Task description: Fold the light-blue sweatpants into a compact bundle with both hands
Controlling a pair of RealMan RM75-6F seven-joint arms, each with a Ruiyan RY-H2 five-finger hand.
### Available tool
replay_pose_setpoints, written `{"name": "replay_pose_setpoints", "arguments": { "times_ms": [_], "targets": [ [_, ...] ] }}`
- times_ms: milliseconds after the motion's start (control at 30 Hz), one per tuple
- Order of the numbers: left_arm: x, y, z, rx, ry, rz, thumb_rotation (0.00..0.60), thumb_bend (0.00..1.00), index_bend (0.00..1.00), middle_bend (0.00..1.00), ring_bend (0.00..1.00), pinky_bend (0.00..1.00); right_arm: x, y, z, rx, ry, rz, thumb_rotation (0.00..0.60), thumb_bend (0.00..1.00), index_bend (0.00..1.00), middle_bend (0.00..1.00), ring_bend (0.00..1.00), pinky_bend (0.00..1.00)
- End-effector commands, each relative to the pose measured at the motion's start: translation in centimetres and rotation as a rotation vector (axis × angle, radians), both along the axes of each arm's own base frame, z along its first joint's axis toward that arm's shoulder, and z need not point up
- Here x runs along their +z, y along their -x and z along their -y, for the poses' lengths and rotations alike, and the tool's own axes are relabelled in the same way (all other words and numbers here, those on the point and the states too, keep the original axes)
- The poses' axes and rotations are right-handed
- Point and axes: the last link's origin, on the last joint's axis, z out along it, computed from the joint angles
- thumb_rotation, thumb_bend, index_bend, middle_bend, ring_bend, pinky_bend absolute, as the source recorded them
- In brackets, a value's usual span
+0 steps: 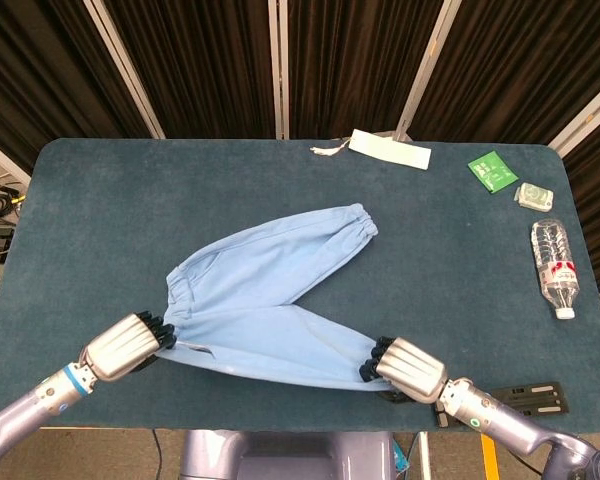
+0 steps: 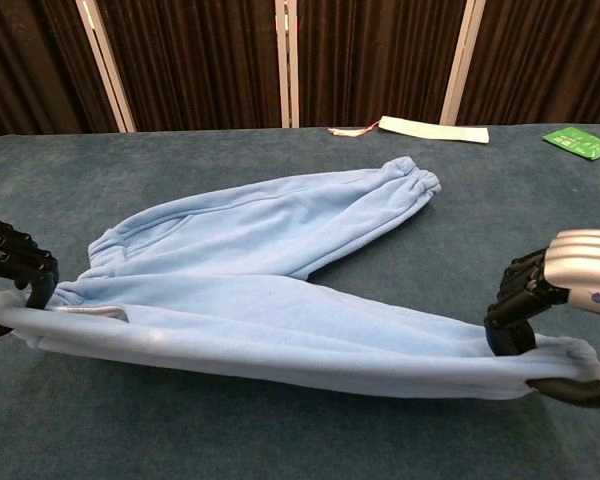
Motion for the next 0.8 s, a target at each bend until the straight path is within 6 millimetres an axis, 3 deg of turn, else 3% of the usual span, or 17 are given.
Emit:
{"name": "replay_pose_setpoints", "arguments": {
  "times_ms": [33,600,800],
  "targets": [
    [0.6,0.3,1.5,0.012,0.030,-0.006,0.600,0.53,0.66,0.45,0.45,0.54,0.1,-0.3,-0.5,0.018,-0.010,0.002,0.600,0.54,0.67,0.65,0.54,0.42],
    [0.9,0.5,4.9,0.102,0.189,0.030,0.600,0.53,0.66,0.45,0.45,0.54,0.4,-1.7,-2.8,0.094,-0.075,0.007,0.600,0.56,0.68,0.65,0.54,0.42],
    [1.3,0.3,3.9,0.159,0.161,0.056,0.600,0.53,0.66,0.45,0.45,0.54,0.5,-2.1,-1.4,0.086,-0.024,0.009,0.600,0.55,0.68,0.65,0.54,0.42]
  ]
}}
